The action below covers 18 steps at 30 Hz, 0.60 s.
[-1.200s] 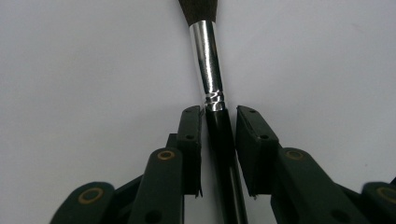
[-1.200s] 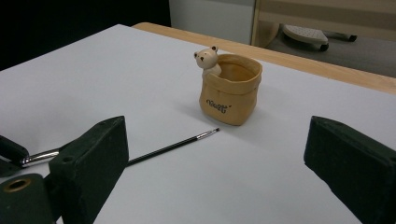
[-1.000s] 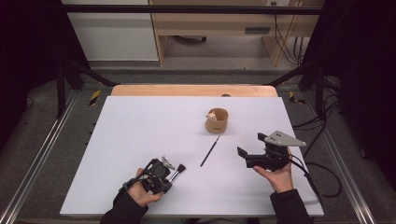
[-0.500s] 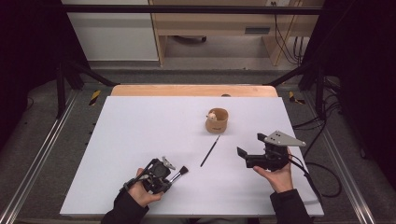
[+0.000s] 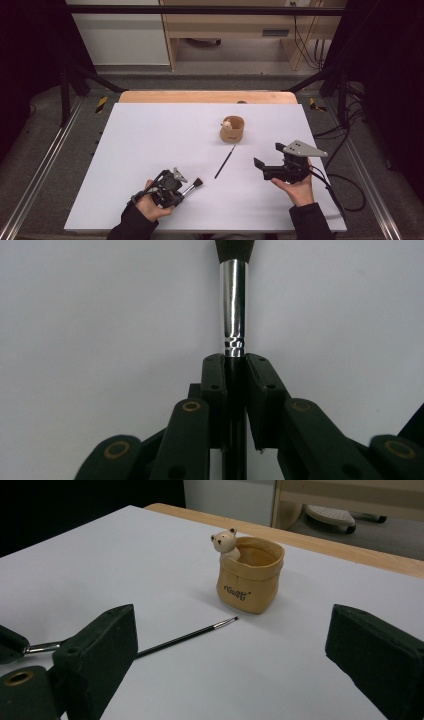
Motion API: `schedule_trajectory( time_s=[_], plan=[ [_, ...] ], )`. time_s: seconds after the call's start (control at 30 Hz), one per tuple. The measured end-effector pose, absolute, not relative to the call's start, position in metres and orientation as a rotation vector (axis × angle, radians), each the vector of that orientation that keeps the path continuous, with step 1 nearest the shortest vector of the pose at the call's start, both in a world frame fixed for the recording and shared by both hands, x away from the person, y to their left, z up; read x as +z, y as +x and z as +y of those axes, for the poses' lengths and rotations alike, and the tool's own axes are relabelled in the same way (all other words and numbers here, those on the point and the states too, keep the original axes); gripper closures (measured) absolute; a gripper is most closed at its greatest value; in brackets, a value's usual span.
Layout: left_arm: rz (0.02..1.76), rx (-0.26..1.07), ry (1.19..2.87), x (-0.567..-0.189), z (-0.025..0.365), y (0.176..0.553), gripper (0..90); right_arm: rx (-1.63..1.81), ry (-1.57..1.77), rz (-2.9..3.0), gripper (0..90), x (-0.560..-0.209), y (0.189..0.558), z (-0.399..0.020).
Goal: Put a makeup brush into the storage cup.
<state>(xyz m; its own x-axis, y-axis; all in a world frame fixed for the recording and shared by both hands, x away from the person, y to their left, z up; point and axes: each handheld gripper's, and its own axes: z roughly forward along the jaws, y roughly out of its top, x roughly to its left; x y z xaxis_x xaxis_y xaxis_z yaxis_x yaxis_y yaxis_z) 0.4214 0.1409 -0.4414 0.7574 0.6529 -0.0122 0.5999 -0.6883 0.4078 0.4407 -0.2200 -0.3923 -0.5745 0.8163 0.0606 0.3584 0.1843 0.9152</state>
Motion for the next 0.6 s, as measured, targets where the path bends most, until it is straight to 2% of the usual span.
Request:
schedule_trajectory(
  time_s=[0.3,0.6],
  plan=[
    [0.969,0.281,2.411,-0.427,0.150,0.419,78.9,1.376,1.106,2.024,7.1,-0.392,0.441,-0.220],
    [0.974,0.334,2.329,-0.420,0.154,0.417,78.9,1.386,1.107,2.021,6.9,-0.392,0.441,-0.220]
  ],
)
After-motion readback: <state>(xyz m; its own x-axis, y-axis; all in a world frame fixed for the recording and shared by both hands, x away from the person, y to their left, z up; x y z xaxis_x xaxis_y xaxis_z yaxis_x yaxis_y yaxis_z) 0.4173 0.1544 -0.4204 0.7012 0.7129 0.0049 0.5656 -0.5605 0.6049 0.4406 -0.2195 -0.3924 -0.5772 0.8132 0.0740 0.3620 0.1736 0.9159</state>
